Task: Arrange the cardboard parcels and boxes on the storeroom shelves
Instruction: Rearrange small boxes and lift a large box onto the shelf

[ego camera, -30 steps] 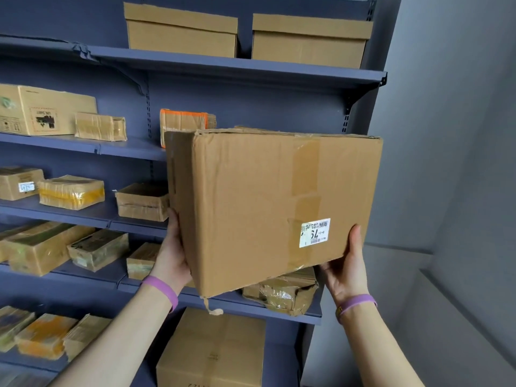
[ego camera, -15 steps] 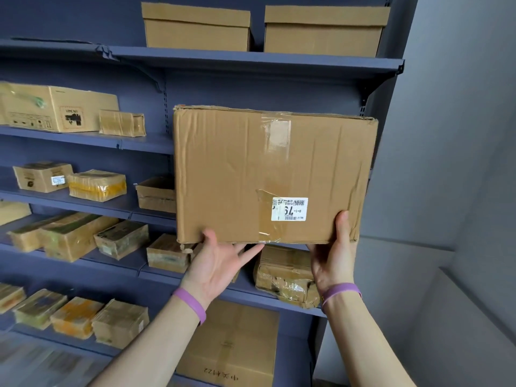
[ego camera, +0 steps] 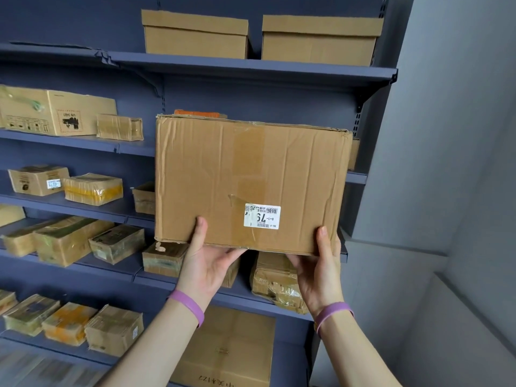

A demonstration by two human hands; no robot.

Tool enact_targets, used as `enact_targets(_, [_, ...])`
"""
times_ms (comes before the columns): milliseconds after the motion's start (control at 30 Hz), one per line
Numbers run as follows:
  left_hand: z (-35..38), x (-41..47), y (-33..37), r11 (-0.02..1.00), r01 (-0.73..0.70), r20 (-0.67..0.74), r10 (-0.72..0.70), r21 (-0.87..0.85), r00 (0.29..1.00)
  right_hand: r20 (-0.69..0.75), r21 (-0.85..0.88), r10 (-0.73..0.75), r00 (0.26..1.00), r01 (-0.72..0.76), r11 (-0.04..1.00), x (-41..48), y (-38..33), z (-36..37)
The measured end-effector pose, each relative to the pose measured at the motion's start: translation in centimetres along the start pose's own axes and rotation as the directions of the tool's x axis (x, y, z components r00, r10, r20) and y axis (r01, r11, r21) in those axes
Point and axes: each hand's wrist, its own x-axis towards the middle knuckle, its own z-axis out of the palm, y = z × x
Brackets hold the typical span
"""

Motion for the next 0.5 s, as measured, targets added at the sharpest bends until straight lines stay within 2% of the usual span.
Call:
enact_targets(200, [-1.5, 0.6, 1.6, 1.000, -0.020, 0.004, 0.020, 0.017, 1.000, 0.116, 0.099, 0.137, 0.984, -0.148, 0.984, 0.5, 0.5, -0.8])
enact_targets(267, [-2.2, 0.7, 2.0, 1.000, -0.030, 0.002, 0.030, 0.003, 1.000, 0.089, 0.151, 0.219, 0.972, -0.231, 0.961, 1.4, 0.3, -1.5])
enact_targets(400, [-3.8, 0.8, 2.8, 0.999, -0.035, -0.023, 0.035, 0.008, 0.999, 0.086, 0.092, 0.354, 0.931, -0.361, 0.928, 2.7, 0.3, -1.0])
enact_targets(500, [-4.3, 0.9, 3.2, 0.996, -0.025, -0.046, 0.029, 0.081, 0.999, 0.089, 0.068, 0.378, 0.921, -0.385, 0.921, 3.7, -0.1, -0.4])
